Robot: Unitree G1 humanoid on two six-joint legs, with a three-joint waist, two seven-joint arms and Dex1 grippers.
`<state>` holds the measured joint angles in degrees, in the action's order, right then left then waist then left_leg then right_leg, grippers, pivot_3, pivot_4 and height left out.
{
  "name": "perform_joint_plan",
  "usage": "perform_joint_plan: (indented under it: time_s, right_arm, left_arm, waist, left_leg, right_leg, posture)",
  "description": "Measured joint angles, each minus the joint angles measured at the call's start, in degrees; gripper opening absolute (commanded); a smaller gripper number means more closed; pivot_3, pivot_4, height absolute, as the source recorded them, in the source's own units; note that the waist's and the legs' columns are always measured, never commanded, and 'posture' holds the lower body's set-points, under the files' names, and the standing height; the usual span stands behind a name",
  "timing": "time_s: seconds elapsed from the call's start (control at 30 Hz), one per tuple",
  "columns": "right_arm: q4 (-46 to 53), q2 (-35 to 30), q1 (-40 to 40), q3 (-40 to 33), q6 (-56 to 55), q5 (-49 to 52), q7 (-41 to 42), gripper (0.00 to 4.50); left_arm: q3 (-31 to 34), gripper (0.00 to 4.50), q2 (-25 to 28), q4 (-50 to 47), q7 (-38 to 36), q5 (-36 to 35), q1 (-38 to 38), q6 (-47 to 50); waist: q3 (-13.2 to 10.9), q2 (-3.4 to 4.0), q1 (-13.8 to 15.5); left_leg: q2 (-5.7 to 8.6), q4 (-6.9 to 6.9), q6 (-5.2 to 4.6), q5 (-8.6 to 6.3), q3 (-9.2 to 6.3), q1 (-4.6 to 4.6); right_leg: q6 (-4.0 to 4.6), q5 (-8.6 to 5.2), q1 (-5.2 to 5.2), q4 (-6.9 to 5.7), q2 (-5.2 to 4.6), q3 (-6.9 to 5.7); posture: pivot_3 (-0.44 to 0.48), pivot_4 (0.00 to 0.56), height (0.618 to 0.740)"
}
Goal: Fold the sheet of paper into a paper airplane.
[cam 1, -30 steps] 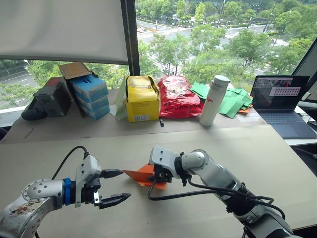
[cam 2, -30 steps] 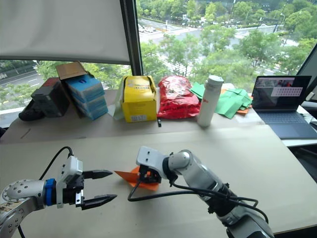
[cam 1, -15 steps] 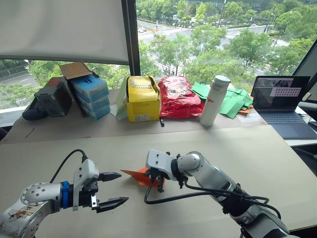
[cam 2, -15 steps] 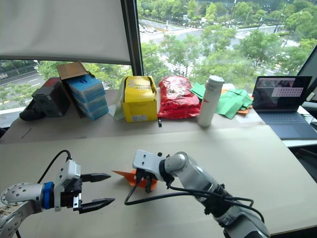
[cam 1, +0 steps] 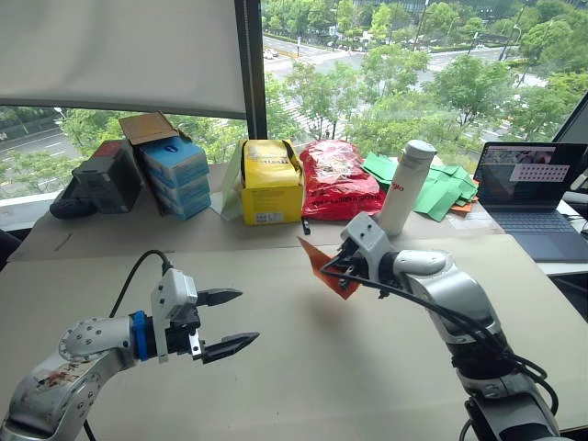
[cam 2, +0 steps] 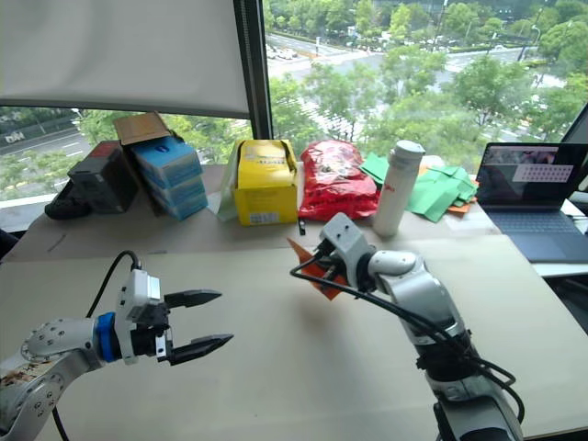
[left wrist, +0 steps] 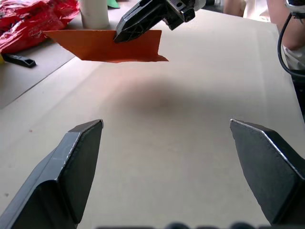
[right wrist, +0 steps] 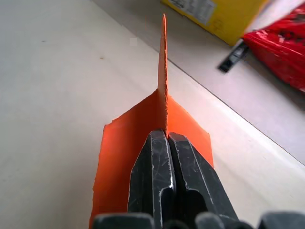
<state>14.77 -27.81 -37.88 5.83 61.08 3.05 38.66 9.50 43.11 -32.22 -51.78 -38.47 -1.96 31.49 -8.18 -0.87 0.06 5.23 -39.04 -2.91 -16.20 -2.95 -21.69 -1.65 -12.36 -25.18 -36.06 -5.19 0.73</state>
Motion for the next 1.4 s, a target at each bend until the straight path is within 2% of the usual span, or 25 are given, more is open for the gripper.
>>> perform_joint_plan:
  time_s: [0.1,0.23,0.4,0.63,0.73,0.93,1.07,1.17,1.3,1.4]
  right_arm:
    - [-0.73,-1.09,0.25,-6.67,4.07,-0.51,-5.26,0.01]
    - [-3.25,-3.60,1.75,-10.24,5.25,-2.86,-11.56,0.01]
    - [-5.86,-3.63,4.65,-11.03,5.36,-4.12,-16.52,0.01]
    - [-7.90,-1.93,7.79,-11.30,5.11,-3.85,-19.90,0.01]
    - [-7.94,-1.64,7.78,-12.23,5.07,-3.32,-20.35,0.87]
    - [-7.53,-0.45,5.54,-16.29,3.30,-0.52,-20.84,2.96]
    - [-2.83,0.49,3.10,-17.18,0.00,3.30,-18.49,4.35]
    - [2.04,1.29,4.09,-16.63,-4.23,7.18,-14.76,4.46]
    - [7.31,4.23,12.21,-13.33,-12.01,13.29,-7.25,4.46]
    - [7.14,4.88,19.08,-11.22,-20.53,13.94,-3.70,4.46]
  left_arm:
    - [-1.92,4.50,-1.24,-1.77,2.82,-1.46,-3.19,2.33]
    - [-4.15,4.50,-2.37,-2.18,5.14,-2.23,-6.37,4.48]
    - [-6.24,4.50,-3.16,-2.28,6.67,-2.57,-10.45,6.32]
    - [-7.19,4.50,-2.94,-3.23,7.53,-3.70,-12.21,8.55]
    - [-7.18,4.50,-2.75,-3.23,7.40,-3.84,-12.71,8.57]
    - [-7.11,4.50,-2.34,-3.12,6.56,-3.63,-12.20,8.23]
    - [-6.74,4.50,-2.29,-2.65,6.29,-2.61,-9.39,6.97]
    - [-5.30,4.50,-3.91,-1.14,8.39,-0.91,-7.28,5.31]
    - [-2.61,4.50,-9.33,2.54,15.50,4.14,-4.06,1.17]
    - [0.00,4.50,-14.56,6.05,23.53,9.72,-2.18,-2.70]
  waist:
    - [0.00,0.00,-0.32]
    - [0.00,0.00,-0.59]
    - [0.00,0.01,-0.83]
    - [0.00,0.01,-0.79]
    - [0.00,0.01,-0.78]
    - [0.00,0.01,-0.85]
    - [0.00,0.02,-0.94]
    - [0.01,0.02,-0.79]
    - [0.01,0.01,-0.49]
    - [0.01,0.02,-0.15]
  left_leg:
    - [-0.02,0.00,0.05,0.03,0.01,-0.06]
    - [-0.02,0.00,0.05,0.07,0.03,-0.07]
    - [-0.02,0.00,0.02,0.10,0.07,-0.06]
    - [-0.01,-0.01,0.01,0.12,0.09,-0.06]
    - [-0.01,-0.02,0.01,0.12,0.09,-0.06]
    - [-0.01,-0.02,0.01,0.12,0.10,-0.05]
    - [-0.04,0.00,0.01,0.12,0.10,-0.05]
    - [-0.03,-0.01,-0.01,0.11,0.08,-0.02]
    - [0.00,-0.02,-0.04,0.09,0.04,-0.01]
    - [0.03,-0.05,-0.06,0.08,0.05,0.07]
  right_leg:
    - [0.01,0.01,-0.06,-0.02,0.01,0.07]
    - [0.02,0.01,-0.04,-0.04,0.01,0.10]
    - [0.02,0.01,-0.02,-0.05,0.02,0.13]
    - [0.02,0.01,-0.02,-0.05,0.04,0.13]
    - [0.02,0.01,0.00,-0.05,0.05,0.11]
    - [0.02,0.01,-0.01,-0.06,0.07,0.10]
    - [0.02,0.01,-0.03,-0.05,0.10,0.11]
    - [0.02,0.01,0.02,-0.04,0.09,0.09]
    - [0.00,0.01,0.08,-0.01,0.04,0.10]
    - [-0.03,0.03,0.13,0.00,0.04,0.06]
  posture:
    - [0.000,0.150,0.740]
    - [0.000,0.150,0.740]
    - [0.000,0.150,0.740]
    - [0.000,0.150,0.740]
    - [0.000,0.150,0.740]
    - [0.000,0.150,0.740]
    - [0.000,0.150,0.740]
    - [0.000,0.150,0.740]
    - [0.000,0.150,0.740]
    - [0.000,0.150,0.740]
